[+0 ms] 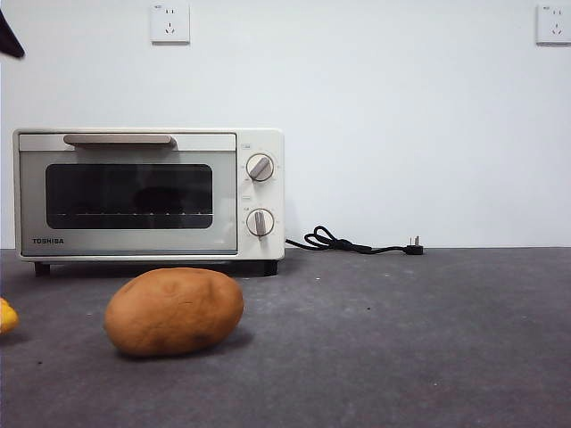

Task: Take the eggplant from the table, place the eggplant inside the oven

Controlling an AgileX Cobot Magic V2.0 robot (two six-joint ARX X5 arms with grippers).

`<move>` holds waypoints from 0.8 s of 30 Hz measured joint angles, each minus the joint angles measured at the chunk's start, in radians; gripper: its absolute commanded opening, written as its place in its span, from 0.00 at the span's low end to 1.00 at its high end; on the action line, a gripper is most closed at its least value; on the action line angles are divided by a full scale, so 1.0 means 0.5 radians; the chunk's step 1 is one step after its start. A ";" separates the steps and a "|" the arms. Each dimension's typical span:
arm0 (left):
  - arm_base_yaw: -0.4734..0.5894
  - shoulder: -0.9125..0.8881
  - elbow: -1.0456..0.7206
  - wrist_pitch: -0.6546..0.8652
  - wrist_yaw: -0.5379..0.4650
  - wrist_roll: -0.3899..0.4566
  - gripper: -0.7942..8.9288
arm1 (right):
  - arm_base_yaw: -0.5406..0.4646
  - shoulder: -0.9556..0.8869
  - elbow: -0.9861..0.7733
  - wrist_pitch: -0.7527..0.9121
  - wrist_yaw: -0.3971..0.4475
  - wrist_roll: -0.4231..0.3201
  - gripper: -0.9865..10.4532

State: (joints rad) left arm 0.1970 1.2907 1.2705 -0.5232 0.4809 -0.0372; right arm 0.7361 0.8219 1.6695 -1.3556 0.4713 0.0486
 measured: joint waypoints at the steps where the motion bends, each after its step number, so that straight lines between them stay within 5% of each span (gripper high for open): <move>1: -0.023 -0.052 0.000 -0.063 -0.025 0.008 0.08 | 0.000 0.000 0.000 0.000 0.000 0.000 0.09; 11: -0.207 -0.524 0.000 -0.763 -0.068 0.139 0.08 | 0.000 0.000 0.000 0.000 0.000 0.000 0.09; 24: -0.217 -0.975 0.000 -0.996 -0.288 0.150 0.08 | 0.000 0.000 0.000 0.000 0.000 0.000 0.09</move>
State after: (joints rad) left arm 0.0887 0.8032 1.2705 -1.0210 0.3370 0.0380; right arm 0.7361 0.8219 1.6695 -1.3556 0.4713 0.0486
